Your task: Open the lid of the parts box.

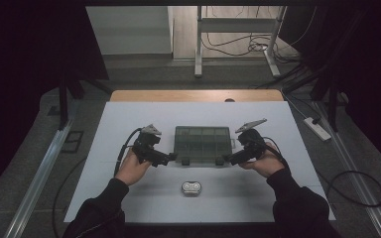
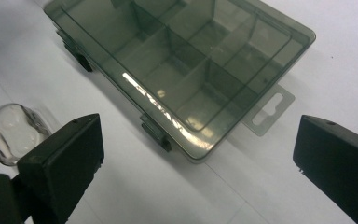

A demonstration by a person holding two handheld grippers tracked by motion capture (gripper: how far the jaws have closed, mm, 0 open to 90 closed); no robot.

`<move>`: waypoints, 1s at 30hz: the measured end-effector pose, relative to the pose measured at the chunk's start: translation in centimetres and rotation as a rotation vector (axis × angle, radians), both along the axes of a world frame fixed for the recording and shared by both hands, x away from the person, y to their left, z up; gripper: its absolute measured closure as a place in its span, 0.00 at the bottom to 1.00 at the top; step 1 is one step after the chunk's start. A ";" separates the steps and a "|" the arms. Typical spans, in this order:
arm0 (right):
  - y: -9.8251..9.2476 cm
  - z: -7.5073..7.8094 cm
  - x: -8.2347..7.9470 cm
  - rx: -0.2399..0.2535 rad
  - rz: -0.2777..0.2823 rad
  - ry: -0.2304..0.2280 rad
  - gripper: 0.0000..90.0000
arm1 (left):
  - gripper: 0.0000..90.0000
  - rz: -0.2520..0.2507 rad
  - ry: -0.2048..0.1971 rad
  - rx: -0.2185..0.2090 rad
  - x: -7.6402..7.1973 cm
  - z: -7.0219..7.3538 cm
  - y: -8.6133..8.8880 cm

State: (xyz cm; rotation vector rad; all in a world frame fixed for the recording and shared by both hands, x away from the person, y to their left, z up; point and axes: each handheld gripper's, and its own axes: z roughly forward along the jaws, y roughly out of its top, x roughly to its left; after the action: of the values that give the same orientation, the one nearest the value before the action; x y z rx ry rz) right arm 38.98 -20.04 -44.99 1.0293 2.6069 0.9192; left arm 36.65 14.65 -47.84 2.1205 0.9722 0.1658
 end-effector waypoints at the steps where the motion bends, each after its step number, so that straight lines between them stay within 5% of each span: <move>1: 0.0 -0.1 0.0 -0.010 0.002 -0.002 0.03 | 0.00 0.000 0.000 0.007 0.2 -0.1 -0.3; 14: 0.0 -1.4 -0.8 -0.066 0.043 0.012 0.23 | 0.00 -0.009 -0.004 0.044 -0.3 -1.2 -1.5; 22: -0.9 -2.0 -1.1 -0.056 0.081 0.021 0.55 | 0.00 -0.016 -0.029 0.098 -0.5 -1.8 -1.8; 30: -1.9 -2.4 -0.8 -0.054 0.063 0.058 0.81 | 0.00 -0.014 -0.027 0.084 -0.5 -1.9 -1.8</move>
State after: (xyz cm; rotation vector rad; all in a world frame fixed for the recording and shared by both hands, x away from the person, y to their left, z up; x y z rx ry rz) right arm 38.22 -21.99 -47.41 0.9797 2.7107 0.8391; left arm 36.11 12.89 -49.70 2.1958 0.9491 0.2312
